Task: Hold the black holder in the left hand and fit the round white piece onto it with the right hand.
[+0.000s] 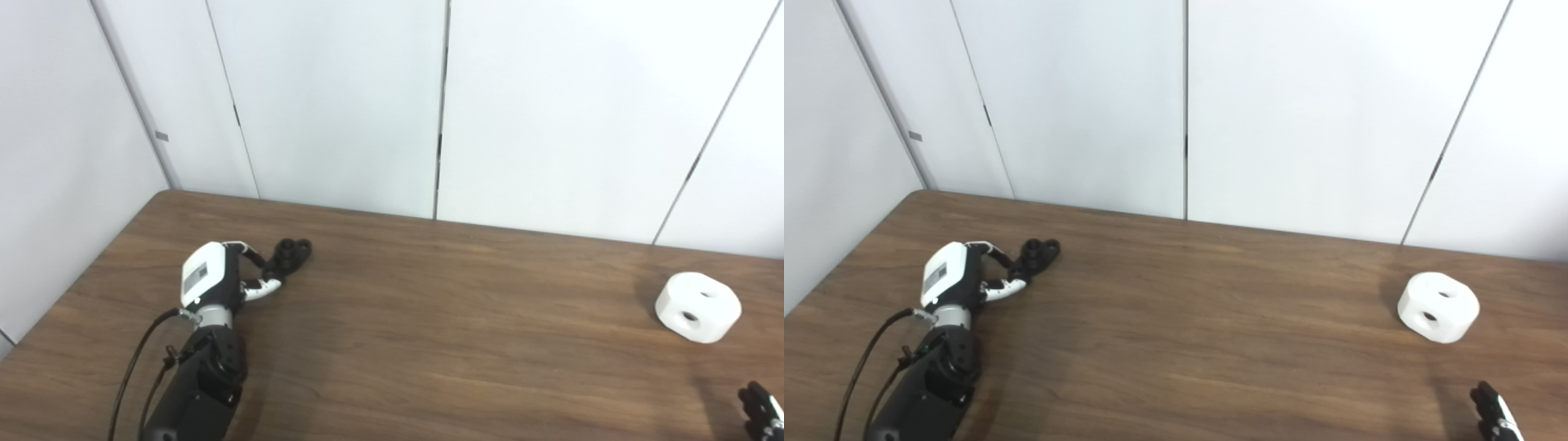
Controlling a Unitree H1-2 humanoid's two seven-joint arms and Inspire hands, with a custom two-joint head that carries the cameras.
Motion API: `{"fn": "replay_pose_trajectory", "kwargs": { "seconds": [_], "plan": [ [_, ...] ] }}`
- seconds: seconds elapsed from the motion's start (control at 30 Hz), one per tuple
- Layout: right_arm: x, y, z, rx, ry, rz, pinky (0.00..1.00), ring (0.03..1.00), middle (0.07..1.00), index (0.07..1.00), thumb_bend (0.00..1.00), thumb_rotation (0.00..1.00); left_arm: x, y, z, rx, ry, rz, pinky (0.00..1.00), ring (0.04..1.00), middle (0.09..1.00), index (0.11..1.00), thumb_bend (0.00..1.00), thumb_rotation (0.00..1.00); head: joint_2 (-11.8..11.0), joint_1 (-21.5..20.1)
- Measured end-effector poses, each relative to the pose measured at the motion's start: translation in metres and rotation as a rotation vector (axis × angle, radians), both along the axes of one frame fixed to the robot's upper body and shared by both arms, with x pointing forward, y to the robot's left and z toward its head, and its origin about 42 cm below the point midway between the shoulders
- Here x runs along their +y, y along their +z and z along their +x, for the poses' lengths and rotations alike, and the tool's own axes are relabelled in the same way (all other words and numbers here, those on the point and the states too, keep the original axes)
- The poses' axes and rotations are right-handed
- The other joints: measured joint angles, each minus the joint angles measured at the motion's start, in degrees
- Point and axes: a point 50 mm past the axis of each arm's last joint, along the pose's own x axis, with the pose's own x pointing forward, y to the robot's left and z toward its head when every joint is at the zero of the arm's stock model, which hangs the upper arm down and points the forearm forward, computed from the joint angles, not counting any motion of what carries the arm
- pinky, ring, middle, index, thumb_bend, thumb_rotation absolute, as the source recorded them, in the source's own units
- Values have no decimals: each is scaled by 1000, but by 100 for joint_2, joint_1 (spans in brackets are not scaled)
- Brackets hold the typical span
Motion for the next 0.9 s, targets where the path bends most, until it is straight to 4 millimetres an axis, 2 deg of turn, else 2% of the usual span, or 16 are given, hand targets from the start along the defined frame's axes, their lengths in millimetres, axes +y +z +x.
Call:
{"fn": "replay_pose_trajectory", "kwargs": {
  "seconds": [0.13,0.37,0.6,0.77,0.83,0.9],
  "plan": [
    [1,0,0,1,-3,-15,1000,982,957,972,577,1000,-11,6,-9,17,-80,-38,806,919,815,488,511,46,53,-17],
    [1,0,1,-2,0,-15,1000,1000,969,983,553,1000,-46,15,-36,80,-294,-57,840,939,850,489,509,47,123,-88],
    [6,2,0,-6,3,-31,1000,983,960,969,588,1000,-72,14,-67,115,-466,-49,812,933,838,490,510,45,211,-237],
    [9,2,-1,-9,3,-43,1000,968,954,968,564,1000,-91,10,-87,122,-568,-11,829,921,831,488,513,43,369,-457],
    [10,2,-3,-9,-1,-44,1000,961,953,968,554,1000,-102,9,-99,122,-618,8,828,926,835,488,513,42,500,-588],
    [14,3,-3,-16,-6,-45,1000,956,951,967,542,1000,-110,7,-107,127,-666,11,824,930,836,488,513,42,501,-589]
  ]
}}
